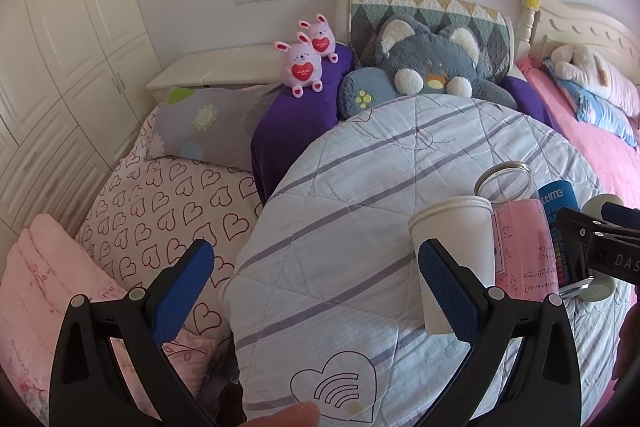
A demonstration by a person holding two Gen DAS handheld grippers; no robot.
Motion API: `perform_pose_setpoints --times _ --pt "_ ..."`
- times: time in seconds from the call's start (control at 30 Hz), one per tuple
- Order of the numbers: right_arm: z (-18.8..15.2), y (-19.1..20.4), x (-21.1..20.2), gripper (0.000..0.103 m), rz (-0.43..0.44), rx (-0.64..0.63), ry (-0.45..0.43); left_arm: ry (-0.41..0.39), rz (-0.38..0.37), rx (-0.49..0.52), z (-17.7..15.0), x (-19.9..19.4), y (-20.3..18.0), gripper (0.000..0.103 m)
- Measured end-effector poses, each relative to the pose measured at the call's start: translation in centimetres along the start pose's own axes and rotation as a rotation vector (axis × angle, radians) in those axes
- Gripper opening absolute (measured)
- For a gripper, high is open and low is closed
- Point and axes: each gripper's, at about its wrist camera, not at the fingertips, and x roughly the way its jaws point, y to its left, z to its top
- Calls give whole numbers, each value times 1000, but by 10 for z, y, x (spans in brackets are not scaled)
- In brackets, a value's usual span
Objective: Flip cup upright
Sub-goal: 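Move the right tool toward the blue Cooltime cup lying on its side, then close the right gripper around the blue Cooltime cup's body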
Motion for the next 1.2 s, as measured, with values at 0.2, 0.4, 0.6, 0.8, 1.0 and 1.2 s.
perform_pose_setpoints --times 0.2,0.4,0.6,0.8,1.0,1.2 --pt "2 -9 18 60 -2 8 63 1 -2 -3 2 4 -2 103" --pt "8 -10 33 60 6 -21 117 11 -7 -2 4 8 -5 103" --pt "18 -12 51 69 16 -50 199 18 -18 -1 10 18 -13 103" --pt "22 -4 65 72 -18 -101 236 25 -24 -5 7 19 -14 103" --pt "22 3 69 72 -34 -135 242 26 -23 -10 5 19 -16 103" --pt "21 -3 62 71 17 -111 210 18 -17 -8 2 16 -18 103"
